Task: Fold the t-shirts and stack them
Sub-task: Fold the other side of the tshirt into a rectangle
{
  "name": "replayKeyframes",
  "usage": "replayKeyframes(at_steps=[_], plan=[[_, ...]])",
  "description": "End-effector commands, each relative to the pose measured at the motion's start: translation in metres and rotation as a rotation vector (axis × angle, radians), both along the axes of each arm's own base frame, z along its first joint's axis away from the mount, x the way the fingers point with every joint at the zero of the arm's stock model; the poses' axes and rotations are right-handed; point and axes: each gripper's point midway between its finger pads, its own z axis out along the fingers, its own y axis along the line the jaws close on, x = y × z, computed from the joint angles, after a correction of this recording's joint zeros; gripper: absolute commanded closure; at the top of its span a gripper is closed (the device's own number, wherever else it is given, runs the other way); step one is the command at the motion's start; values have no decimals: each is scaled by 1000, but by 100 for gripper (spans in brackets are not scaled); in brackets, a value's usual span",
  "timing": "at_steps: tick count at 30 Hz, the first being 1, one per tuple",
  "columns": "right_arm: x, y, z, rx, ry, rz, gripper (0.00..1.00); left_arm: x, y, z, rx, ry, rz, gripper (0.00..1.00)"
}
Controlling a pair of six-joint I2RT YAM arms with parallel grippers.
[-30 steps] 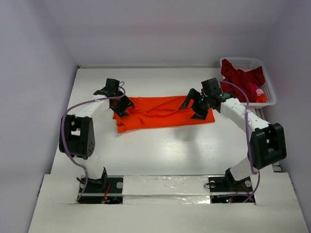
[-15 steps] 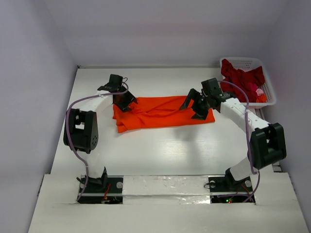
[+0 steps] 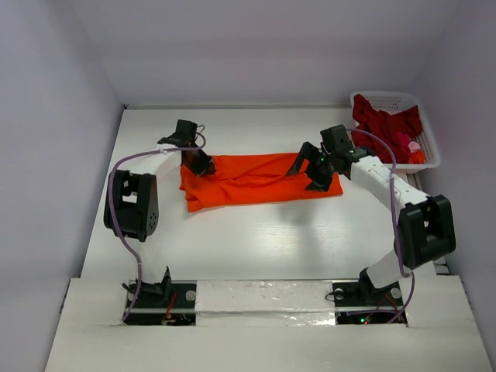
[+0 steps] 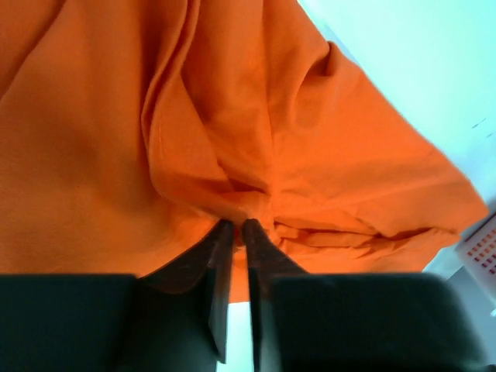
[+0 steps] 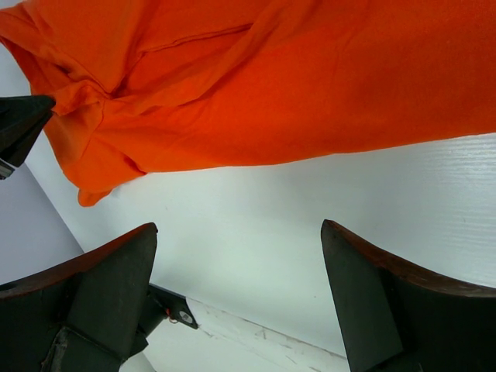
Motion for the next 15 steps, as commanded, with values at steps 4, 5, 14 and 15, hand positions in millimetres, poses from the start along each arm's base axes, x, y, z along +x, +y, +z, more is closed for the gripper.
replayKeyframes(at_steps=[4,5,14,15], plan=[[9,4,10,4,-45,8,9,11,-1,15,7,-39,-1,100],[9,4,10,5,-45,7,9,12,-1,14,6,-37,0,100],[8,5,7,7,-38,8,9,21,-4,17,-4,-45,-3,100],[8,5,7,9,-37,6,9,26,-6,22,-11,-58,-7,100]])
